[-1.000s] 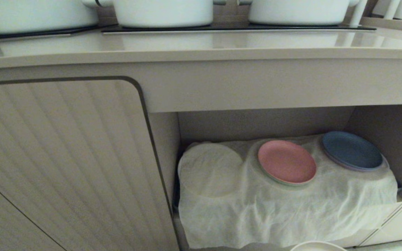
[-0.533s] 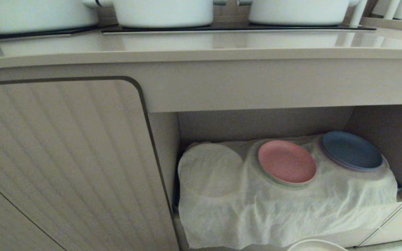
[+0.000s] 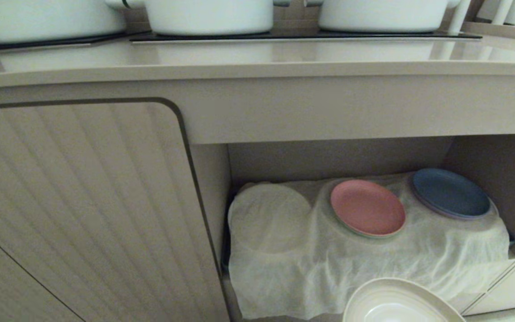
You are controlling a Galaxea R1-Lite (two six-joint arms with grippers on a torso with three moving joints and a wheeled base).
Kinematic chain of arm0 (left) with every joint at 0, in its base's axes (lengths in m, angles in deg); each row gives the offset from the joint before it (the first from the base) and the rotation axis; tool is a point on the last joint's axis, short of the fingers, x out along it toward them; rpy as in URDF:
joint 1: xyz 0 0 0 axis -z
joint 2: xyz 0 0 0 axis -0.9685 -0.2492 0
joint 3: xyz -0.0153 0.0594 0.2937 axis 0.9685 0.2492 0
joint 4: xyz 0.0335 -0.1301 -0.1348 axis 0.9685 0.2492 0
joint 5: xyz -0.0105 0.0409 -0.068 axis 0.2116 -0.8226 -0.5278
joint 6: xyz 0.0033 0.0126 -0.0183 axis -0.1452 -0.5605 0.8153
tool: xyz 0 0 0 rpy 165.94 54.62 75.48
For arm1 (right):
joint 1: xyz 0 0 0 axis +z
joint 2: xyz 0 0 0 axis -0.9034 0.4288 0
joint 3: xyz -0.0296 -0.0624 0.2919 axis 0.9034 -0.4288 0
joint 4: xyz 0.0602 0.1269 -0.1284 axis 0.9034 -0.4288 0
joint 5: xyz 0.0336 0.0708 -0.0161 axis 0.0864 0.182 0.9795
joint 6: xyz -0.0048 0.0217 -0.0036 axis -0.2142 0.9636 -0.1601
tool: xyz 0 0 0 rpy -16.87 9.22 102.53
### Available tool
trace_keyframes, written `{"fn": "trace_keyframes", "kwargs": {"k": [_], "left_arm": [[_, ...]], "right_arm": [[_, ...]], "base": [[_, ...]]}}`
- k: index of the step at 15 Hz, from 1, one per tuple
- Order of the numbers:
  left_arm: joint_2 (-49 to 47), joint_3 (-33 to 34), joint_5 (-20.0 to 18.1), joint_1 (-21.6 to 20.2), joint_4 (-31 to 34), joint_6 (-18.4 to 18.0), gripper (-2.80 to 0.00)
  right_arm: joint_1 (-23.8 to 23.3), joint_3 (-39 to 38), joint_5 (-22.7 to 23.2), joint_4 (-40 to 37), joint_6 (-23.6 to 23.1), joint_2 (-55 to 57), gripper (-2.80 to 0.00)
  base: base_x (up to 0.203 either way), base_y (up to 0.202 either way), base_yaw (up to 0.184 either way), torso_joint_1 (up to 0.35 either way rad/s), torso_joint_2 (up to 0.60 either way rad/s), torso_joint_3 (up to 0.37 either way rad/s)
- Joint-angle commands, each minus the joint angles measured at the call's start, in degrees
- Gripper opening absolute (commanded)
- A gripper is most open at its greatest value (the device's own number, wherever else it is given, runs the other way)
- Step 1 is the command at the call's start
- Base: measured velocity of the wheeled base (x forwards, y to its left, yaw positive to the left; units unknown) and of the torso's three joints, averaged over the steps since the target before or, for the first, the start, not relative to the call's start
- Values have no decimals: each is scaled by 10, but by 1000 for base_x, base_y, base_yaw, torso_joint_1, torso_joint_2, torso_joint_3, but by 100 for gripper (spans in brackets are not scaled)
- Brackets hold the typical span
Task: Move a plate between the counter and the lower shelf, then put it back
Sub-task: Put the plate in the cupboard
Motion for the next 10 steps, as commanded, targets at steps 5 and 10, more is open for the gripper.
{"fn": "trace_keyframes", "kwargs": {"k": [5, 10], "left_arm": [[0, 0, 0, 0, 0, 1, -280], [0, 0, 0, 0, 0, 1, -280]], "right_arm": [[-1, 68, 0, 23, 1, 95, -280], [-1, 143, -1, 39, -2, 189, -280]], "base": [[0, 0, 0, 0, 0, 0], [0, 0, 0, 0, 0, 0]]}}
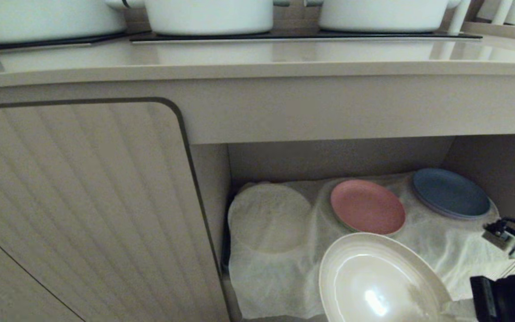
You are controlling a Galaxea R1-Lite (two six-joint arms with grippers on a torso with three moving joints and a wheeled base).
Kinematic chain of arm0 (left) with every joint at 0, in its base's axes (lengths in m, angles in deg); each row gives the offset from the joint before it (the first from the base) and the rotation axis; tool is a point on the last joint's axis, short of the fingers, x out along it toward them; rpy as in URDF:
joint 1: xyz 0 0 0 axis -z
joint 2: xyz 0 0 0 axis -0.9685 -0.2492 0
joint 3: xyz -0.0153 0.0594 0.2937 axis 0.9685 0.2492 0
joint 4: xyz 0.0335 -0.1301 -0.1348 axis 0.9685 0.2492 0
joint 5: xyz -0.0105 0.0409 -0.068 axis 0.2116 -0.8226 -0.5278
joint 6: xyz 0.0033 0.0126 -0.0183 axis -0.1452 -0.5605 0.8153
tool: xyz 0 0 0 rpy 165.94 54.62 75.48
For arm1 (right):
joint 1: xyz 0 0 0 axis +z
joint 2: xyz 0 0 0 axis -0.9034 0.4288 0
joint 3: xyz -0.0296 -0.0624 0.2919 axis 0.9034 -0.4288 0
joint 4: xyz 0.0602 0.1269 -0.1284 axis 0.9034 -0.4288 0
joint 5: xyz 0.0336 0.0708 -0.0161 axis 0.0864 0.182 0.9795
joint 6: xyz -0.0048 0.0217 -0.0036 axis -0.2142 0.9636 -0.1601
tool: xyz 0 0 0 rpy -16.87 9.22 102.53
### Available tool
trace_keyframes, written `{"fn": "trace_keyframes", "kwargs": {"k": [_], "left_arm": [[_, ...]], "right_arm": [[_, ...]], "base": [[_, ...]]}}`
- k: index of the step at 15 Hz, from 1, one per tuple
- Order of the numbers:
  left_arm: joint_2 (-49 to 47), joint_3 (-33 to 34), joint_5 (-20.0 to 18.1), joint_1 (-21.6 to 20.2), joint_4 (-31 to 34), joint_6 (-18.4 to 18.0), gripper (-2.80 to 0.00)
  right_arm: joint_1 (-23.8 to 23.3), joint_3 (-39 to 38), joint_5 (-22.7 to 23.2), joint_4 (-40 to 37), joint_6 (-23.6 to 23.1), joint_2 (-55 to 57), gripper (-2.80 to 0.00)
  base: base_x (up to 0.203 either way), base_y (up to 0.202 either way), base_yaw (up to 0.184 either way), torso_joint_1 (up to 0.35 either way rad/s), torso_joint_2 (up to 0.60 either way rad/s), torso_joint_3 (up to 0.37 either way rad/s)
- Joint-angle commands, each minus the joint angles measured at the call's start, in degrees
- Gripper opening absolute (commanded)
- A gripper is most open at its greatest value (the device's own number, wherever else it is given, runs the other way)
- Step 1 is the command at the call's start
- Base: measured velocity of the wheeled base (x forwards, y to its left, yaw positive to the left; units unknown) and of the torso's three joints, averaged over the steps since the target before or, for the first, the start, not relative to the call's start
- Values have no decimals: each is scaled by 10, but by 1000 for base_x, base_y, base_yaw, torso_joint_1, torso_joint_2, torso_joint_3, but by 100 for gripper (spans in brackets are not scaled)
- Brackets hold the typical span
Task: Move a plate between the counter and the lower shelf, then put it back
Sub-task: Put the plate in the cupboard
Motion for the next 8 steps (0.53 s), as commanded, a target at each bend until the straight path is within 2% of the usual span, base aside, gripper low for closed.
{"fn": "trace_keyframes", "kwargs": {"k": [1, 3, 8], "left_arm": [[0, 0, 0, 0, 0, 0, -280], [0, 0, 0, 0, 0, 0, -280], [0, 0, 0, 0, 0, 0, -280]], "right_arm": [[1, 42, 1, 0, 1, 66, -280], [2, 61, 2, 7, 1, 103, -280], [21, 68, 5, 100, 4, 196, -280]], "base": [[0, 0, 0, 0, 0, 0], [0, 0, 0, 0, 0, 0], [0, 0, 0, 0, 0, 0]]}}
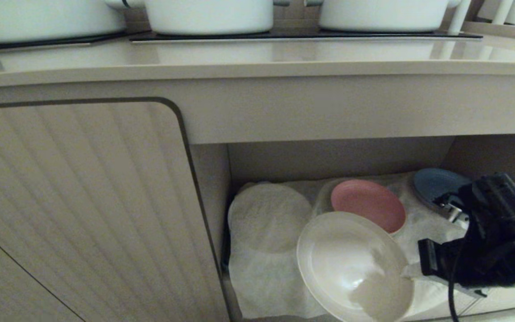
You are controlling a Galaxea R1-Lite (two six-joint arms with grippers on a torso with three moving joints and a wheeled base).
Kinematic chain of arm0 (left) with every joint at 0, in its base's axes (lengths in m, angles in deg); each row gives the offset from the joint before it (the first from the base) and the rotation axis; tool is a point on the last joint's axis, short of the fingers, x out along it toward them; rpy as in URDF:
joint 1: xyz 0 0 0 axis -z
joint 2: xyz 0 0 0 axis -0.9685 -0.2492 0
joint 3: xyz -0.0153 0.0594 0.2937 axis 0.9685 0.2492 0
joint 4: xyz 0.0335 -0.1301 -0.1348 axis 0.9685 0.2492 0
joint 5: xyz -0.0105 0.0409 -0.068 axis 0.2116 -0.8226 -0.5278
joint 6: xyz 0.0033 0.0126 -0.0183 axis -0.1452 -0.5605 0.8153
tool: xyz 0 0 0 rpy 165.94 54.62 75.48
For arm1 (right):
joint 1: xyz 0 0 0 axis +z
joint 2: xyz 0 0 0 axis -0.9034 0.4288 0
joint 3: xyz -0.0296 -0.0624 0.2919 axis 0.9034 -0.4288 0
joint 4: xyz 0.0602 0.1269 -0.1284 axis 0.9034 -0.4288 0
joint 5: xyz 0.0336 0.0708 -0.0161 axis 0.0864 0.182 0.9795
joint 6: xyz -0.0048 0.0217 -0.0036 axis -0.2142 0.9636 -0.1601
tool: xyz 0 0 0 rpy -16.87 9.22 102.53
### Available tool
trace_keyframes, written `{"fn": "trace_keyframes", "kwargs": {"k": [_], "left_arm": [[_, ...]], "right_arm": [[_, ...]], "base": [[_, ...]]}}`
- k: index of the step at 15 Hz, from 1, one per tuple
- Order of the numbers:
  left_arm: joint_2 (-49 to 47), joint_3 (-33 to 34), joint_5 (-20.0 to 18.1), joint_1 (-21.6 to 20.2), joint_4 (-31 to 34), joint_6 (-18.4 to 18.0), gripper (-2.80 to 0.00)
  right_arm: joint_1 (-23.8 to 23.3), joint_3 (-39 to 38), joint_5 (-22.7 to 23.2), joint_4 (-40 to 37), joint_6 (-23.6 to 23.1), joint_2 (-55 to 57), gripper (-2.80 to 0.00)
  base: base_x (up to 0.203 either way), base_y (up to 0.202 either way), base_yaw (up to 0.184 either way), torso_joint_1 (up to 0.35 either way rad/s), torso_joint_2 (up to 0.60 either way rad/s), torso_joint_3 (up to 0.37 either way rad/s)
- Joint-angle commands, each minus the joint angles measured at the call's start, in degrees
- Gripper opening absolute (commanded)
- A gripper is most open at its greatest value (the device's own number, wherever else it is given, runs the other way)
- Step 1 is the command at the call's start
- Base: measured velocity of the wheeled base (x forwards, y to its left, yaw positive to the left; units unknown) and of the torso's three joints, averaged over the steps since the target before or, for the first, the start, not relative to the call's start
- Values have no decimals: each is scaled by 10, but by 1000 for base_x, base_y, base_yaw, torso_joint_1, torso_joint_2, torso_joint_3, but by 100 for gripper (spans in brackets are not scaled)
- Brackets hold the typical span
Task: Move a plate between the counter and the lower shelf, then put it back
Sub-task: Put the plate in the cupboard
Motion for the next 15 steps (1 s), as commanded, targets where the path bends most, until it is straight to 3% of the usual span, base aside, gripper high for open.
{"fn": "trace_keyframes", "kwargs": {"k": [1, 4, 13, 15], "left_arm": [[0, 0, 0, 0, 0, 0, -280], [0, 0, 0, 0, 0, 0, -280], [0, 0, 0, 0, 0, 0, -280], [0, 0, 0, 0, 0, 0, -280]], "right_arm": [[13, 2, 1, 34, 3, 60, -280], [23, 18, 1, 70, 4, 102, -280], [42, 131, 0, 75, 27, 215, -280], [57, 135, 0, 100, 48, 231, -280]], "base": [[0, 0, 0, 0, 0, 0], [0, 0, 0, 0, 0, 0], [0, 0, 0, 0, 0, 0], [0, 0, 0, 0, 0, 0]]}}
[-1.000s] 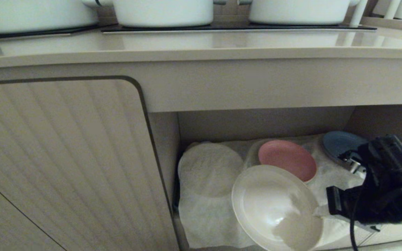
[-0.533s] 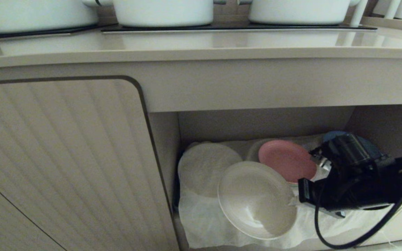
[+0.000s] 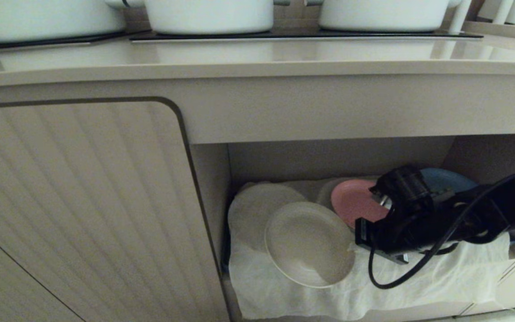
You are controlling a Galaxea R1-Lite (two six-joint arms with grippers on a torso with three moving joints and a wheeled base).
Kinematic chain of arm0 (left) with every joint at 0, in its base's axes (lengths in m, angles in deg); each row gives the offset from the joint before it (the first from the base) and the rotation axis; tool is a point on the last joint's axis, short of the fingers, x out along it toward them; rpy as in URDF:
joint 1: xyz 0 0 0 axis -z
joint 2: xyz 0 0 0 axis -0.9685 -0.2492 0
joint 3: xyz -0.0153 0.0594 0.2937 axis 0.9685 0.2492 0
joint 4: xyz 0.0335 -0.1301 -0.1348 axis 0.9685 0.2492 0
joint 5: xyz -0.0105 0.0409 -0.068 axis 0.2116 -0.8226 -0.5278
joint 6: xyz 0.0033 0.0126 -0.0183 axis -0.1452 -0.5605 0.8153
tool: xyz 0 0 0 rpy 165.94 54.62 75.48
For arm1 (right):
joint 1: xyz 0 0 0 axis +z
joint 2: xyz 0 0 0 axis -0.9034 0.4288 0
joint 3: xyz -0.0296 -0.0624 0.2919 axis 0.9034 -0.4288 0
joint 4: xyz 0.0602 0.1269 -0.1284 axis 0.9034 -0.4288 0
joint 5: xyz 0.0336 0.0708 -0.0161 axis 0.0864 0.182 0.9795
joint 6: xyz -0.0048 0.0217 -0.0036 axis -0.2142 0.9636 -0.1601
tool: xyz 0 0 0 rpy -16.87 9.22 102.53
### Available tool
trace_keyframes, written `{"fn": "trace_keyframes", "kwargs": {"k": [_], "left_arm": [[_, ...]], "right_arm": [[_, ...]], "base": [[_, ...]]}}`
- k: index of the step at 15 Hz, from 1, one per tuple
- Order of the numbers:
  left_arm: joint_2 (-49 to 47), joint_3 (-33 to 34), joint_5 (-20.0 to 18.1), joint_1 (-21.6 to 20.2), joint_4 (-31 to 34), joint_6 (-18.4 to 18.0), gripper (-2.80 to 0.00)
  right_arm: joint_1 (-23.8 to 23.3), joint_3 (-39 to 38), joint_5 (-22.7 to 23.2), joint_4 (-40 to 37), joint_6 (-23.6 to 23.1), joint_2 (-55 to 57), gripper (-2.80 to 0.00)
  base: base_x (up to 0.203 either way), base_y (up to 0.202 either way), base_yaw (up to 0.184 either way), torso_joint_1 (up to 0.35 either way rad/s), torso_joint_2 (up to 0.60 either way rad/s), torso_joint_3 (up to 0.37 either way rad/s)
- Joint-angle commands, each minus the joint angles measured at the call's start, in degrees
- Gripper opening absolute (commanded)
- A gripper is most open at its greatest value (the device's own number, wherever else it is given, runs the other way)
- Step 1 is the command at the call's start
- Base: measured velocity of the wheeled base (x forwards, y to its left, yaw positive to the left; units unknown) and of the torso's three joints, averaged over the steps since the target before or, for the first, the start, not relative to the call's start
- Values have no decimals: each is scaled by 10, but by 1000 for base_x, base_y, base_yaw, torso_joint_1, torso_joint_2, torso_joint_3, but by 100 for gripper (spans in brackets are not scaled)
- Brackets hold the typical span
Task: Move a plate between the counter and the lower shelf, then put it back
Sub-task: Put the plate in the cupboard
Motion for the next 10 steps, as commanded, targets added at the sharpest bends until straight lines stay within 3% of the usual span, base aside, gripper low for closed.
{"fn": "trace_keyframes", "kwargs": {"k": [1, 5, 10], "left_arm": [[0, 0, 0, 0, 0, 0, -280], [0, 0, 0, 0, 0, 0, -280], [0, 0, 0, 0, 0, 0, -280]], "right_arm": [[21, 7, 1, 25, 23, 31, -280], [38, 10, -2, 58, 37, 57, -280], [47, 75, -19, 55, 52, 91, -280]], "base": [[0, 0, 0, 0, 0, 0], [0, 0, 0, 0, 0, 0], [0, 0, 0, 0, 0, 0]]}}
